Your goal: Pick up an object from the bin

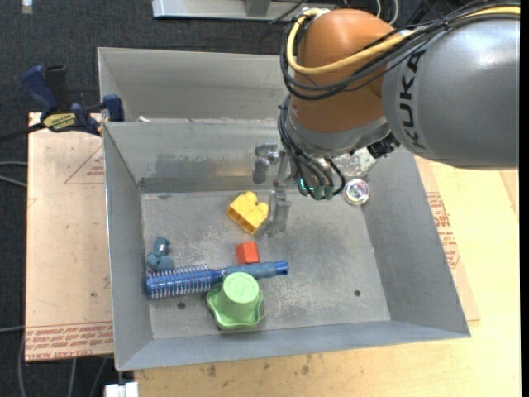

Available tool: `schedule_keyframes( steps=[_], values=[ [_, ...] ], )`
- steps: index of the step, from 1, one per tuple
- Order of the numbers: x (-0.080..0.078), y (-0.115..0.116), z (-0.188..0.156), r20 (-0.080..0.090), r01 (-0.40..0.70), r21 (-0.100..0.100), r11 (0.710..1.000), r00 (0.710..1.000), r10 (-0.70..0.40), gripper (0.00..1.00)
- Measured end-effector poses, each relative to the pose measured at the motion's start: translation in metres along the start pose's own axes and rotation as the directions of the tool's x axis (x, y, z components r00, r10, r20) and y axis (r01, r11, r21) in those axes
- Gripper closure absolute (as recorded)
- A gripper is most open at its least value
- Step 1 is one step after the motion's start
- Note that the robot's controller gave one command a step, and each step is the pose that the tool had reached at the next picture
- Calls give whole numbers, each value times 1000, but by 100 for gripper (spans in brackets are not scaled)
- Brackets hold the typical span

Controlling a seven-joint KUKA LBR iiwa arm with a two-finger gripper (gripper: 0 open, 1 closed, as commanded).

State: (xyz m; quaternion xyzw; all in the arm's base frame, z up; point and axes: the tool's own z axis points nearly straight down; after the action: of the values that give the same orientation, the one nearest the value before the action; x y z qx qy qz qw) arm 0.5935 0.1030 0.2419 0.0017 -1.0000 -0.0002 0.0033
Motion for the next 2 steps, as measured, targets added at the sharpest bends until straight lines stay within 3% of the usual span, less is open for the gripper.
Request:
schedule_keyframes(
  steps=[1,2],
  values=[
    [-8,32,41,5,128,0,992,992,-128,0],
    [53,81,134,-1,244,-1,970,970,-244,0]
  ],
)
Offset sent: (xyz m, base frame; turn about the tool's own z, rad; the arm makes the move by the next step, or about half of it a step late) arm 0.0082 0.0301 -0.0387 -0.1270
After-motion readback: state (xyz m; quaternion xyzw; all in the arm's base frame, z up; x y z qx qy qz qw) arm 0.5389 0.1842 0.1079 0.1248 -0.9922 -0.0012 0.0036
